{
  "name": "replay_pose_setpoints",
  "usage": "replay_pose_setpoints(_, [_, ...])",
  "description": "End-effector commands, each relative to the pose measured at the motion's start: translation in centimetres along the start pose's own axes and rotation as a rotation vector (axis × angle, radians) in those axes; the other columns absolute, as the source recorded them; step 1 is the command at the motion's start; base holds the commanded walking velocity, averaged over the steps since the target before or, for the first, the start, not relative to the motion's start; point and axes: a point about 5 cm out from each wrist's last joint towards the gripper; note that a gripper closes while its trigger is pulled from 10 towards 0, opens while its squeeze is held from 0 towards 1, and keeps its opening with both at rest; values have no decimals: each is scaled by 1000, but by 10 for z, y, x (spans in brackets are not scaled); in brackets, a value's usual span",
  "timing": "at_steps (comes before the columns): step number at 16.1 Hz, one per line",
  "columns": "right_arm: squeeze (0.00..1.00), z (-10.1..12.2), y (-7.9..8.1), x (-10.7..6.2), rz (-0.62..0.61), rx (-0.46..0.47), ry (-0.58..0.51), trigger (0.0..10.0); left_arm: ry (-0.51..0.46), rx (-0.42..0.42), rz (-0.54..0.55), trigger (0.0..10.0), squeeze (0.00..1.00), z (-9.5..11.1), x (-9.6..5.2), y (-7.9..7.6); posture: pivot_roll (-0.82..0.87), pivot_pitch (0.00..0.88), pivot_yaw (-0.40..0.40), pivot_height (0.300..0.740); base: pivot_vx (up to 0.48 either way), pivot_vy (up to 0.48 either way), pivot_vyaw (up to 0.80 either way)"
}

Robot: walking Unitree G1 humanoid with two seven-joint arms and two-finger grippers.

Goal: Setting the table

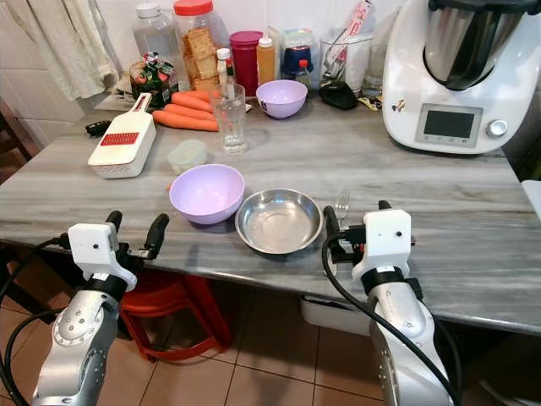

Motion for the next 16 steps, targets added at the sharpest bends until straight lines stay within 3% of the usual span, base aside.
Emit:
replay_pose_setpoints(1, [0, -8, 6, 7, -52, 85, 87, 10000, 50, -43, 5, 10000, 0, -4, 20, -12, -62, 0, 97, 740, 0, 0, 0])
replay_pose_setpoints(2, [0, -5, 8, 7, 5, 147, 38, 10000, 45, -50, 11, 10000, 0, -6, 22, -17, -81, 0, 75, 740, 0, 0, 0])
replay_pose_setpoints(7, [0, -5, 9, 3, 15, 116, -17, 10000, 40, -45, 26, 10000, 0, -7, 21, -15, -80, 0, 75, 740, 0, 0, 0])
replay_pose_setpoints(10, [0, -9, 2, -4, 25, 166, 23, 10000, 52, 27, -18, 10000, 0, -8, 12, -11, -80, 0, 69, 740, 0, 0, 0])
replay_pose_setpoints(13, [0, -14, -9, -15, -7, 134, 11, 10000, 77, 45, 15, 10000, 0, -11, -3, 10, -74, 0, 64, 740, 0, 0, 0])
replay_pose_setpoints(14, [0, -14, -12, -17, -13, 143, 7, 10000, 79, 43, 31, 10000, 0, -11, -6, 13, -73, 0, 62, 740, 0, 0, 0])
replay_pose_setpoints(16, [0, -11, -16, -19, -23, 63, -22, 10000, 70, 39, 49, 10000, 0, -12, -11, 12, -72, 0, 60, 740, 0, 0, 0])
Point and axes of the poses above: a point about 5 cm out from each wrist's last joint towards the gripper, its own x axis pointing out of the wrist towards the gripper, its own z axis along the axis of the wrist's last joint, y = z × x, and after that the axes turned 10 degrees about -x, right-handed
